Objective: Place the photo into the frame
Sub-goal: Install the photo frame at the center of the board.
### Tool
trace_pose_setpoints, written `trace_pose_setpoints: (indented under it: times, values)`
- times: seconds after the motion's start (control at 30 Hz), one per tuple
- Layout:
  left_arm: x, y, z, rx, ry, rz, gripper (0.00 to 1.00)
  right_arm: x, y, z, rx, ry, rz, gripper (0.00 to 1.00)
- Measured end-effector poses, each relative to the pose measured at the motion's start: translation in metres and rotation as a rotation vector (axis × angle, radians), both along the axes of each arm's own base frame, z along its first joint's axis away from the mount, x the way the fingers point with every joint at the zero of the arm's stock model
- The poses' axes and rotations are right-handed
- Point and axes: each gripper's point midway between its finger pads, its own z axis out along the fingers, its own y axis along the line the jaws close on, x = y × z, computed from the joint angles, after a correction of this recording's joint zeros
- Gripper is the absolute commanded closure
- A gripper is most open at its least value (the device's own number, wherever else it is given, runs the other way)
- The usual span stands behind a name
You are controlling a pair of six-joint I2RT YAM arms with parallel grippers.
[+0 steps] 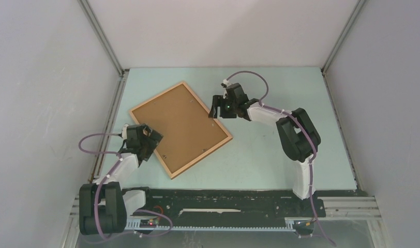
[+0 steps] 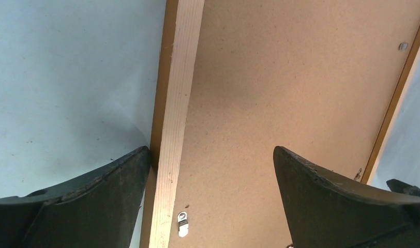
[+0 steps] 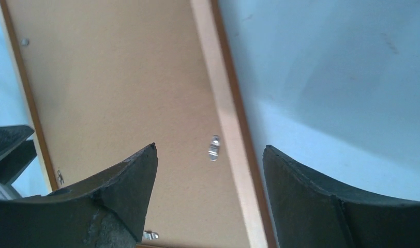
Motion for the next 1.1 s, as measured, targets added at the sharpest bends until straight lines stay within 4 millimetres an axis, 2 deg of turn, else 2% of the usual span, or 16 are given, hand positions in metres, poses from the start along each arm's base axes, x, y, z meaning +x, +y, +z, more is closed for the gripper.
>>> trace_pose_setpoints:
  times: [0.13,0.27,0.5,0.67,0.77,0.93,1.1]
  values:
    - [-0.001,-0.002,0.000,0.004,0.005,-0.022,0.02,0.009,-0.018,-0.004,-0.005,0.036,-0.060,0.25]
    - [0.001,-0.002,-0.001,0.010,0.022,-0.042,0.03,0.015,-0.022,-0.013,-0.011,0.077,-0.085,0.29]
    - [0.006,-0.006,-0.002,0.002,0.045,-0.069,0.04,0.006,-0.015,-0.029,-0.015,0.136,-0.063,0.36]
    - [0.012,-0.012,-0.002,0.001,0.047,-0.096,0.05,0.016,-0.003,-0.035,-0.008,0.156,-0.053,0.40]
    - [0.014,-0.014,-0.002,0.007,0.049,-0.110,0.06,0.023,0.001,-0.038,-0.017,0.154,-0.060,0.48]
    - [0.015,-0.016,-0.003,0.016,0.055,-0.126,0.05,0.028,-0.005,-0.043,-0.054,0.155,-0.094,0.60]
    - [0.017,-0.023,-0.002,0.042,0.065,-0.173,0.04,0.030,-0.009,-0.044,-0.078,0.150,-0.112,0.79]
